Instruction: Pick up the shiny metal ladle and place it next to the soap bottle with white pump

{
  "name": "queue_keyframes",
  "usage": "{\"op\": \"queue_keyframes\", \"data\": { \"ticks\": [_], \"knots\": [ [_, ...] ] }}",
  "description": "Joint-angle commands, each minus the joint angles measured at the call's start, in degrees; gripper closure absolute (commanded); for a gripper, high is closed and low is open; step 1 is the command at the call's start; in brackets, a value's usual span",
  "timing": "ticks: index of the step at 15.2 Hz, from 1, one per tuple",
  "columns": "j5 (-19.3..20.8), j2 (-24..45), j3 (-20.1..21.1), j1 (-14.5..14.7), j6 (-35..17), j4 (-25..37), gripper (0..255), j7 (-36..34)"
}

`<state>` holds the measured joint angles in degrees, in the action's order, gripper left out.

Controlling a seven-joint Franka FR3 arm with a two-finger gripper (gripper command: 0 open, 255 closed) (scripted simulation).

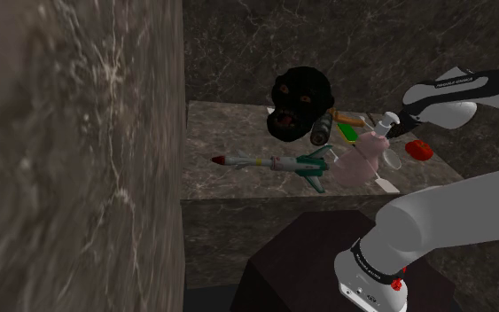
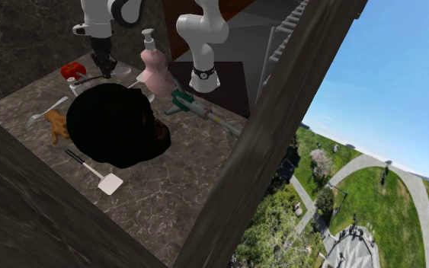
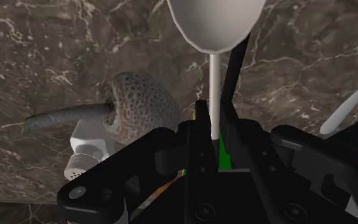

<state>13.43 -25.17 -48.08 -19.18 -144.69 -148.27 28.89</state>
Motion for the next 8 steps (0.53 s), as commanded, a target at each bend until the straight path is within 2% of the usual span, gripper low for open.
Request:
{"op": "queue_keyframes", "data": {
  "ticks": [1, 8],
  "knots": [
    [-0.59, 1.31, -1.33, 0.83, -2.14, -0.82, 255, 0.85],
    [-3.26, 5.27, -5.45, 4.20, -7.84, -2.68, 255, 3.59]
  ]
}}
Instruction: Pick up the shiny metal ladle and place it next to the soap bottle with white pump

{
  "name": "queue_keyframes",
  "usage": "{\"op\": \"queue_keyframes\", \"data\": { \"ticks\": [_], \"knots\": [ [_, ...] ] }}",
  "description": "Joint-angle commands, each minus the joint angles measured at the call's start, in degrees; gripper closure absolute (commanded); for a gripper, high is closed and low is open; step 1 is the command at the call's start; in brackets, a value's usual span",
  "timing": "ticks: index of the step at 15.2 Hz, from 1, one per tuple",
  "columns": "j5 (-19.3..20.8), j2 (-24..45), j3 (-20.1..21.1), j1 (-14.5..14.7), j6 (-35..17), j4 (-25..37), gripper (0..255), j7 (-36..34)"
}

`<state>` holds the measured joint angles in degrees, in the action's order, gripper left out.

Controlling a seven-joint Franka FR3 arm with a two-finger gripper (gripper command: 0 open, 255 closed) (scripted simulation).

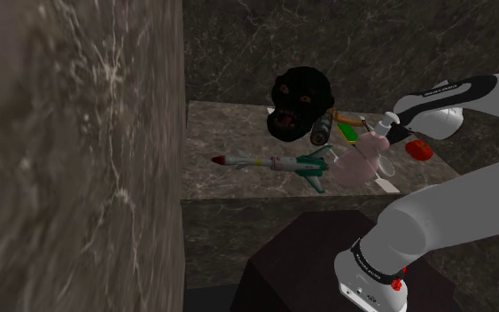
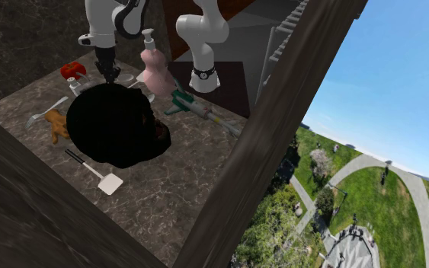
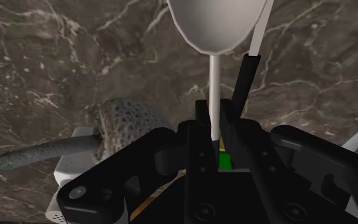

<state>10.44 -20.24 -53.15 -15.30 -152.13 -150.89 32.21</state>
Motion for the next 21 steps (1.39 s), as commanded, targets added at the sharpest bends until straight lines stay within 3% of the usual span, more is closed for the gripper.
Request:
{"op": "queue_keyframes", "data": {
  "ticks": [1, 7, 8, 13, 17, 21],
  "knots": [
    [-0.27, 0.34, -0.38, 0.32, -0.40, -0.07, 255, 0.27],
    [-0.28, 0.35, -0.38, 0.32, -0.40, -0.07, 255, 0.28],
    [-0.29, 0.36, -0.37, 0.33, -0.41, -0.07, 0, 0.27],
    [-0.28, 0.35, -0.38, 0.32, -0.40, -0.07, 0, 0.28],
    [4.92, -7.94, 6.48, -6.80, 8.94, 1.05, 0, -3.58],
    [4.91, -7.93, 6.50, -6.81, 8.94, 1.05, 0, -3.57]
  ]
}}
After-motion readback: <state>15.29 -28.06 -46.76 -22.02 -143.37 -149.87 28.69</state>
